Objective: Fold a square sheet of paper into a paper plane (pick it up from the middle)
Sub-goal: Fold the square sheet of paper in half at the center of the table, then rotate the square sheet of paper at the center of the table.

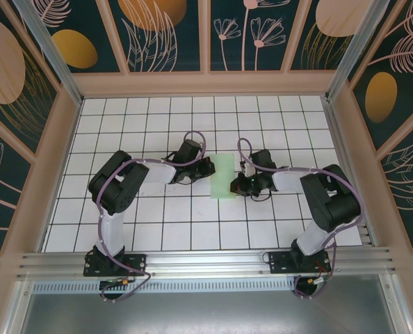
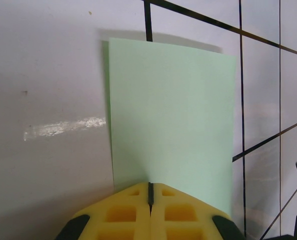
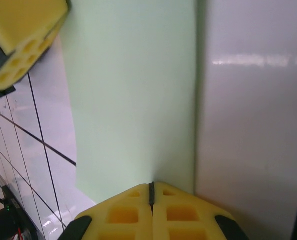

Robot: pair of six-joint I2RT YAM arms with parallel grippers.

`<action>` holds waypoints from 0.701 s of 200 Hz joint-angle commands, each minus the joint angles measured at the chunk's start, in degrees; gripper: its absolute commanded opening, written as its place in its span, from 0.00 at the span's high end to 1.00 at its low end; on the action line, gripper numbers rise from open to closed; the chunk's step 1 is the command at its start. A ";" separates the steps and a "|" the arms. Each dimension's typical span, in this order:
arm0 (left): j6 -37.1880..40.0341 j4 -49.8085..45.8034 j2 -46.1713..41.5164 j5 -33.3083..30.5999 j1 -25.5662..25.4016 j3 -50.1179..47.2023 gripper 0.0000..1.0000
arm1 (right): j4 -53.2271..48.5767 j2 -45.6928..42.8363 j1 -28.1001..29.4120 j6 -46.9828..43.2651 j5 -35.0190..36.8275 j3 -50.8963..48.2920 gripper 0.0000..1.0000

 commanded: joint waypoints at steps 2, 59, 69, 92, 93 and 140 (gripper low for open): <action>1.47 -14.39 5.68 -7.23 0.40 -3.58 0.99 | -8.03 -2.02 0.60 0.26 -0.14 -4.20 1.00; 2.49 -13.48 5.12 -7.45 0.43 -3.58 0.99 | -9.86 -7.16 0.93 1.46 4.18 -2.50 1.00; 3.25 -12.87 4.53 -6.74 0.37 -3.56 0.99 | -8.36 -9.88 0.92 3.06 4.41 -1.27 1.00; 5.88 -12.32 2.60 -4.12 0.43 -0.30 0.96 | -6.72 -14.00 0.99 5.59 8.18 0.72 1.00; 6.01 -12.34 2.51 -3.98 0.39 -0.11 0.96 | -6.71 -14.01 0.99 5.64 8.41 0.76 1.00; 9.53 -12.65 -1.55 -1.20 0.45 8.24 0.88 | -4.62 -9.35 3.61 7.02 15.17 2.60 1.00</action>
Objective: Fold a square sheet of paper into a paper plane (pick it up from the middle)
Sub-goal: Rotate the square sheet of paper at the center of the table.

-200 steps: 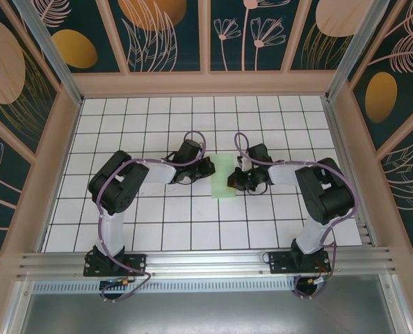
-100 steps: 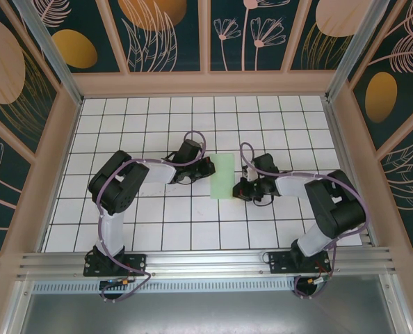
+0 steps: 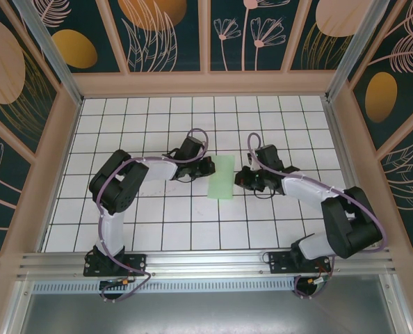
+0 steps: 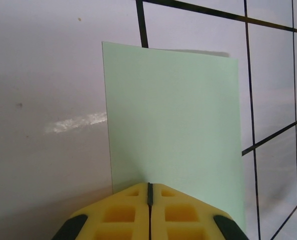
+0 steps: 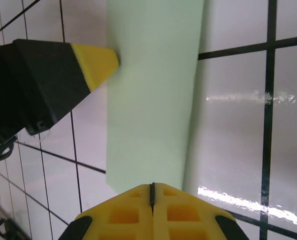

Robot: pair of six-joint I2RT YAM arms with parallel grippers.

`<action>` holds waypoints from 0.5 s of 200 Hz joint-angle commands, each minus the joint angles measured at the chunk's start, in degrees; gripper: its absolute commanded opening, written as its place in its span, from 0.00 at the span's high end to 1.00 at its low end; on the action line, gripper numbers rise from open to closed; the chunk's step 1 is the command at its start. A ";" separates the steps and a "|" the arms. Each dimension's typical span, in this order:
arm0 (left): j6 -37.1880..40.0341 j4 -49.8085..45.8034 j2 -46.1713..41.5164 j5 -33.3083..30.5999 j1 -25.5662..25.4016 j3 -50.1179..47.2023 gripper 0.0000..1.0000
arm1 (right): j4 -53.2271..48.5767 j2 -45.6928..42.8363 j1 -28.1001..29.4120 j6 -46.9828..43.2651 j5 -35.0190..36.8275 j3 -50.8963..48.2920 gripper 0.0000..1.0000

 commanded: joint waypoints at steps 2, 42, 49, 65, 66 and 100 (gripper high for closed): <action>3.18 -4.77 -1.69 -1.21 0.50 3.68 0.87 | 0.63 3.28 2.36 2.17 4.92 1.44 1.00; 0.28 -2.47 -6.75 -2.50 1.22 2.22 0.77 | 4.10 7.23 6.08 4.40 5.62 2.15 1.00; -0.64 -2.03 -7.62 -2.76 1.68 1.12 0.76 | 3.98 7.96 6.26 5.19 6.09 2.35 1.00; -2.28 -1.41 -9.91 -3.19 2.79 -1.48 0.72 | 3.95 9.78 6.90 6.51 6.38 2.84 1.00; -2.33 -1.35 -10.08 -3.22 2.91 -1.70 0.71 | 3.99 9.88 6.95 6.58 6.44 2.90 1.00; -4.35 -0.70 -15.75 -5.27 6.04 -7.05 0.61 | 3.84 12.72 8.43 10.19 7.33 3.58 1.00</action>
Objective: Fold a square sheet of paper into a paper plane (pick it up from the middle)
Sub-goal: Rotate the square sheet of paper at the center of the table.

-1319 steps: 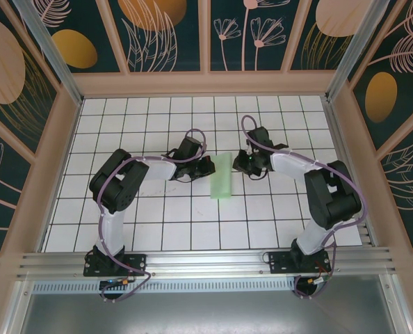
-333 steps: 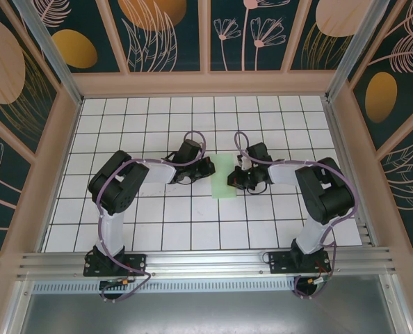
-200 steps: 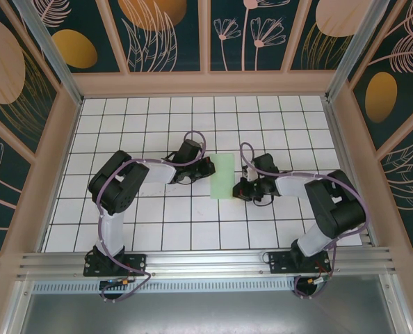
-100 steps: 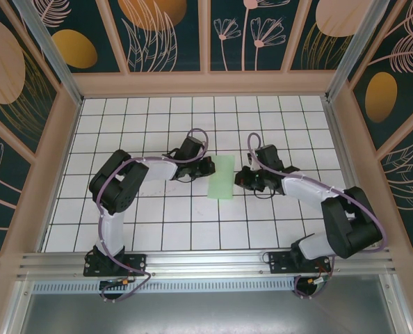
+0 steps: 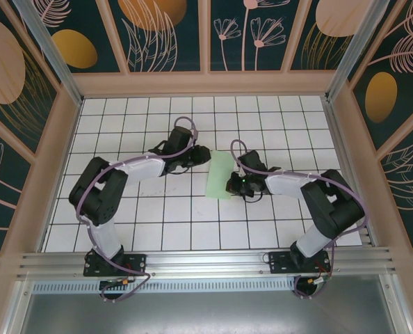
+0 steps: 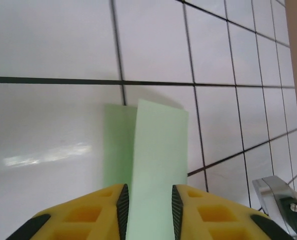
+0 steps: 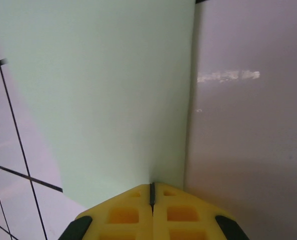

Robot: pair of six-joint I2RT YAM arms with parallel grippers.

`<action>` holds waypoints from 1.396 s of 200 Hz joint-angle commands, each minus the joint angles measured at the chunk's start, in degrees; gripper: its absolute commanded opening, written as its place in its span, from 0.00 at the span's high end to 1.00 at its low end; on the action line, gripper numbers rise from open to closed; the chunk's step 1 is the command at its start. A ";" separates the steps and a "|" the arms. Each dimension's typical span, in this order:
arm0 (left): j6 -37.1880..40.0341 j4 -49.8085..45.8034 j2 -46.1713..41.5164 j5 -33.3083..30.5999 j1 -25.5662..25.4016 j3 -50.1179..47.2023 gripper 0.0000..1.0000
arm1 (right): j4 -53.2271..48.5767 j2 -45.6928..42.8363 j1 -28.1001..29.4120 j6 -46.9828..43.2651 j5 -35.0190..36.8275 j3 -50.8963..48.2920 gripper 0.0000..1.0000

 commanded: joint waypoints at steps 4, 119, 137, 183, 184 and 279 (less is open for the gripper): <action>-2.44 0.53 -4.56 -2.76 2.60 -3.97 0.59 | 1.14 1.80 1.43 4.56 1.59 1.46 1.00; -0.14 0.84 -22.57 -12.42 6.52 -22.81 0.02 | 12.15 12.27 15.38 27.26 9.09 11.03 0.99; 1.79 1.14 -25.85 -10.11 6.49 -24.22 0.02 | 13.28 12.92 15.24 25.62 8.85 13.11 0.99; 2.26 3.86 -30.59 -0.34 6.52 -25.38 0.07 | 14.87 4.92 12.66 15.33 7.51 9.97 0.97; 2.14 3.92 -30.59 -0.17 6.54 -25.37 0.07 | 14.87 4.76 12.62 15.11 7.50 9.84 0.97; -6.62 5.24 -27.91 0.31 -3.09 -22.43 0.53 | 22.79 3.66 1.58 7.70 -3.89 0.58 1.00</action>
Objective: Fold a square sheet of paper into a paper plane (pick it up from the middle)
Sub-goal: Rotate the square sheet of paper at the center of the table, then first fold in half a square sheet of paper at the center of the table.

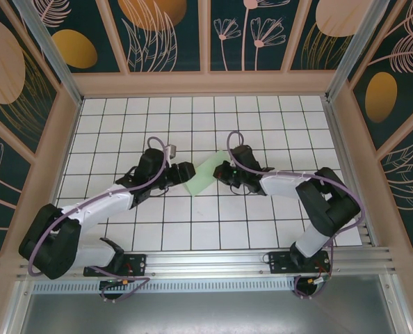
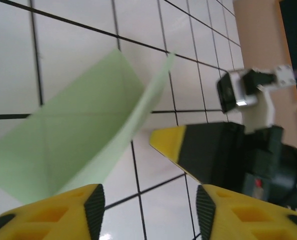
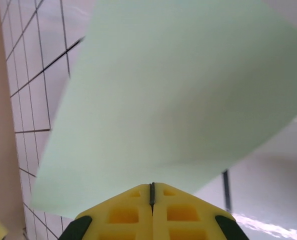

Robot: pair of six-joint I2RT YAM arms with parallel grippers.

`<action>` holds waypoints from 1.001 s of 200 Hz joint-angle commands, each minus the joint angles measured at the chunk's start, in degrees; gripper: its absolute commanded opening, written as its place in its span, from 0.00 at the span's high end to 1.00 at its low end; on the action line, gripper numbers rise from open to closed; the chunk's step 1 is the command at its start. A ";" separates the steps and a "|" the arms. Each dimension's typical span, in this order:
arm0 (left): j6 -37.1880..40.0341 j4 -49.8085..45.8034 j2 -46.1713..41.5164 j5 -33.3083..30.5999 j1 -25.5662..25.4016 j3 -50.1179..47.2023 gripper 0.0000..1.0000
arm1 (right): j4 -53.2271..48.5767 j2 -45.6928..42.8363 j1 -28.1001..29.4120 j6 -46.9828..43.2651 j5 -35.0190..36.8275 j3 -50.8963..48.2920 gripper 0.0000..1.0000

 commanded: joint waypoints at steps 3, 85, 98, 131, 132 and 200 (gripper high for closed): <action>-2.77 1.80 0.69 -1.75 -1.80 1.16 0.55 | 4.78 2.62 -1.41 -3.61 -5.39 -0.24 1.00; -3.50 5.97 14.91 2.98 -3.88 5.92 0.80 | 9.77 7.13 -1.78 -2.59 -9.63 -0.45 1.00; -2.63 4.61 16.65 2.44 -3.89 7.49 0.81 | 8.77 7.63 -1.62 -2.56 -8.82 0.20 1.00; -2.89 4.20 19.40 1.36 -3.93 8.06 0.83 | 6.74 10.31 -1.33 -2.80 -8.85 2.07 1.00; -2.87 4.24 19.42 1.36 -3.91 8.01 0.83 | 6.74 10.34 -1.32 -2.76 -8.86 2.08 1.00; -3.04 4.84 22.81 4.12 -4.19 8.50 0.85 | 2.63 12.15 -0.77 -3.40 -6.86 4.95 1.00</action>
